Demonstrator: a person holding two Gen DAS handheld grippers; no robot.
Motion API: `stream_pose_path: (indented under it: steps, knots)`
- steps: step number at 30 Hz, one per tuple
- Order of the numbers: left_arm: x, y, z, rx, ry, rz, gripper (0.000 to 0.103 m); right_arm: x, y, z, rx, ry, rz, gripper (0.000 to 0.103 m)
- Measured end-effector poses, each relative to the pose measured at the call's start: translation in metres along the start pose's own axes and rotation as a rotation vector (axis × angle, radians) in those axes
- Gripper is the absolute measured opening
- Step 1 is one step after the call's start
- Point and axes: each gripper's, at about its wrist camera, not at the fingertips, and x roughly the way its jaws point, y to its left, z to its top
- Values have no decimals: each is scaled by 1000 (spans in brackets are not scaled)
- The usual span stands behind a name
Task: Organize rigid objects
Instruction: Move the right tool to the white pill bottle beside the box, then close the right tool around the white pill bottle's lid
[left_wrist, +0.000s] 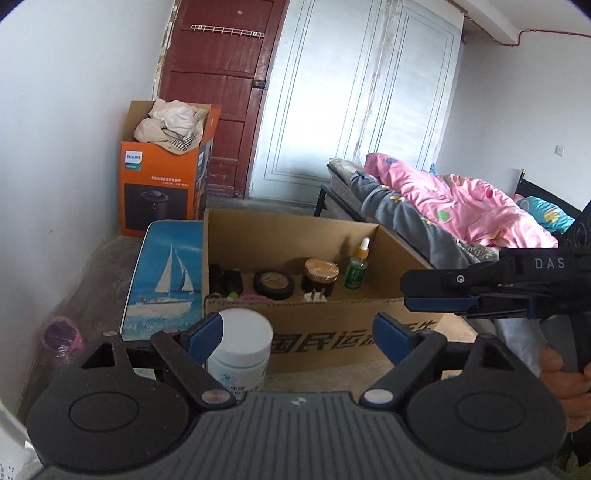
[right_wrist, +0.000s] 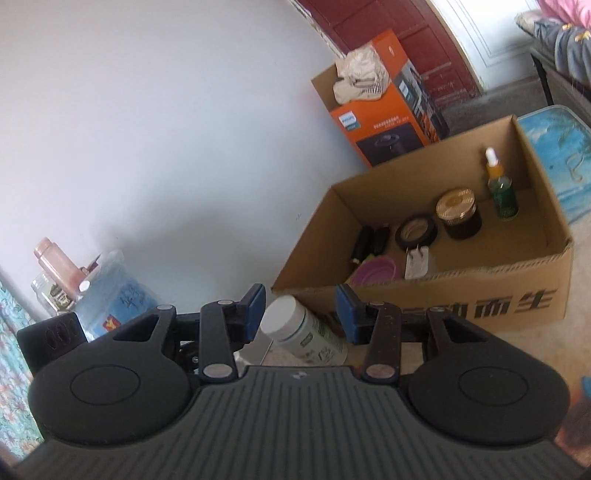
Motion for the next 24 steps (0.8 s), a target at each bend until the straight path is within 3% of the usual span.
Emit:
stream_pose_path:
  steps: [5, 10, 15, 18, 24]
  knots:
    - [22, 17, -20, 10, 50, 48, 87, 52, 16, -12, -5, 108, -9, 42]
    - [43, 29, -24, 23, 91, 86, 84, 95, 24, -8, -17, 153, -48, 42]
    - [57, 39, -27, 23, 117, 85, 69, 126, 22, -2, -8, 166, -62, 42]
    - [61, 41, -27, 11, 121, 82, 57, 139, 21, 0, 4, 174, -63, 41]
    - [60, 40, -26, -10, 115, 88, 56, 137, 22, -1, 16, 176, -66, 39]
